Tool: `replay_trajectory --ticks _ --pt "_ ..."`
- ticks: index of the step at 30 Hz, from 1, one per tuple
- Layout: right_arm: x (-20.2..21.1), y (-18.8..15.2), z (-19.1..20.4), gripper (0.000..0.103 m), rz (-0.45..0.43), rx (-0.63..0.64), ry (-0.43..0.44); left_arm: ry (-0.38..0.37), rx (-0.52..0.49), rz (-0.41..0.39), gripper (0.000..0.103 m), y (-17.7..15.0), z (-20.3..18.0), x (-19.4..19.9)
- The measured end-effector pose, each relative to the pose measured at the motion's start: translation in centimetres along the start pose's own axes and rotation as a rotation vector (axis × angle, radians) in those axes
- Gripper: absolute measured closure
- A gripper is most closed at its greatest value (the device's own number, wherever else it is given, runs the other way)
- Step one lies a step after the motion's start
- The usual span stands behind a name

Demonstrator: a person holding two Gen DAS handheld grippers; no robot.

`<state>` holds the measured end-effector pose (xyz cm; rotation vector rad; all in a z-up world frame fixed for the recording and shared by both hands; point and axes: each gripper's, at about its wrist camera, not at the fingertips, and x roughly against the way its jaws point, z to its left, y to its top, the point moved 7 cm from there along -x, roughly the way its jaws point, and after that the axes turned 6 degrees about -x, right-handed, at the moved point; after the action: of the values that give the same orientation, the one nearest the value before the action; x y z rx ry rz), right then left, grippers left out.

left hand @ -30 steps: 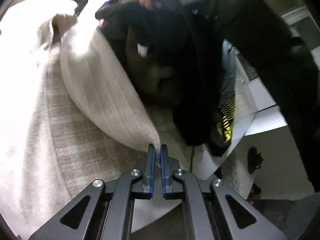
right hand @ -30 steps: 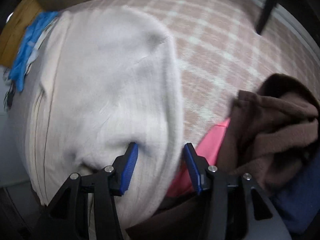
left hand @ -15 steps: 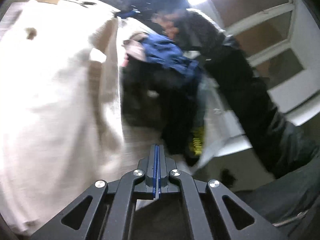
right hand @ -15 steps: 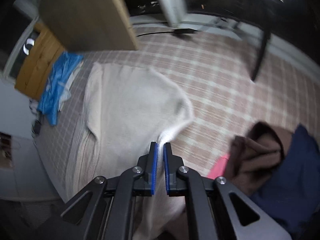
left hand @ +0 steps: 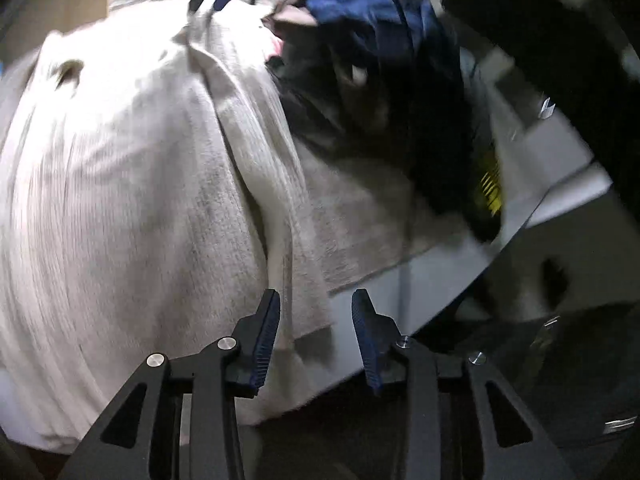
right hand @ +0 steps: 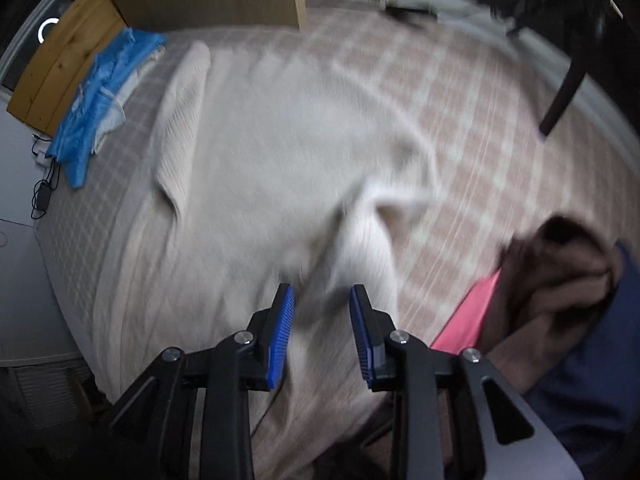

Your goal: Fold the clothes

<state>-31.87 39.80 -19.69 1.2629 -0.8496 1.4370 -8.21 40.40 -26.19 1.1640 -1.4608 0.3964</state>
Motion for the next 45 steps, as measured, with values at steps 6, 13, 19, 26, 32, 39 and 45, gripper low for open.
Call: replay_trajectory --ticks 6,13,19,26,32,39,45 --pt "-2.7 -1.7 -1.2 0.074 0.044 -0.021 0.015 0.004 0.023 0.032 0.099 -0.5 1.6 -1.6" --pt "-1.7 -2.1 -1.3 0.068 0.040 -0.040 0.070 -0.069 -0.002 -0.015 0.100 -0.3 0.4 -0.3" --pt "-2.9 -2.4 -1.6 0.068 0.056 -0.015 0.026 -0.105 0.014 -0.042 0.100 0.8 0.0 1.0" --pt "-2.4 -3.2 -1.8 0.075 0.062 0.022 -0.006 -0.187 -0.006 -0.111 0.100 2.6 -2.4 2.5" --pt "-2.1 -3.8 -1.1 0.071 0.098 0.019 -0.052 -0.247 -0.049 -0.101 0.100 3.2 -3.9 1.7" --pt "-2.2 -4.5 -1.1 0.074 0.069 0.115 -0.175 -0.278 -0.070 -0.109 0.100 3.7 -4.2 2.1" --pt "-1.1 -4.2 -1.9 0.095 -0.004 0.106 -0.055 -0.269 -0.052 -0.119 0.100 3.2 -2.8 3.0"
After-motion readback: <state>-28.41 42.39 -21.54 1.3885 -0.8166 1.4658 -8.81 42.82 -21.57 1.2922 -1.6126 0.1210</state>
